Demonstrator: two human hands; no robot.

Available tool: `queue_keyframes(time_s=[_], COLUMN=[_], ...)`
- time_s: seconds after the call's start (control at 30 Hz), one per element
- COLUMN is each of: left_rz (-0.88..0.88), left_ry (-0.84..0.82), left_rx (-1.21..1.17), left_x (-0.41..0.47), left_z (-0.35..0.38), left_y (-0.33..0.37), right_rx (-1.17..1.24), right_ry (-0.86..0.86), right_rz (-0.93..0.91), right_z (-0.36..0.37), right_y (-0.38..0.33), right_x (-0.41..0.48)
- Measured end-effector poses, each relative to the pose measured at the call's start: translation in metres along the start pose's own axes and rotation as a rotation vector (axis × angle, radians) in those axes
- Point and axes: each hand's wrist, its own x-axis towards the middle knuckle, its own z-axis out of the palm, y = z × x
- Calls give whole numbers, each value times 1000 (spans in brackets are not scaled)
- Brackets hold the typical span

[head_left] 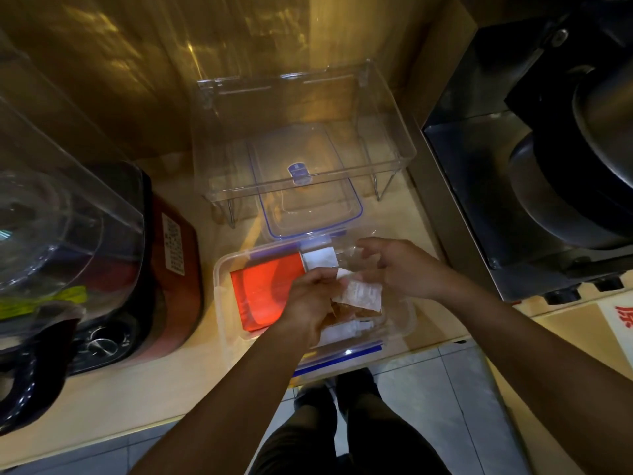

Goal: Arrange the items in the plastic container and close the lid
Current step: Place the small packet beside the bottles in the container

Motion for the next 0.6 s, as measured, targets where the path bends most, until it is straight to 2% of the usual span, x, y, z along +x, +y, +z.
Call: queue_keyframes(time_s=[0.1,0.2,0.33,0.4,0.5,0.6], left_rz=[27,40,-17,-59,-110,-127], left_ry=[4,-17,-142,-154,-105,-61], left_rx=[-32,-68,-135,-164,-117,-179], left_x=[1,4,6,6,7,8], left_z=[-2,-4,-9,-13,-15,-14], left_y=[0,-1,0,1,2,2], right_rx=[-65,47,-7,-214,-615,-850], right_ry=[-77,-81,112,258,472,475], right_rz=[0,37,1,-137,-464,-665], right_z=[-4,-5,-4,0,7,14], right_y=[0,0,0,0,4,10], right_x=[5,7,4,-1,-7,-10])
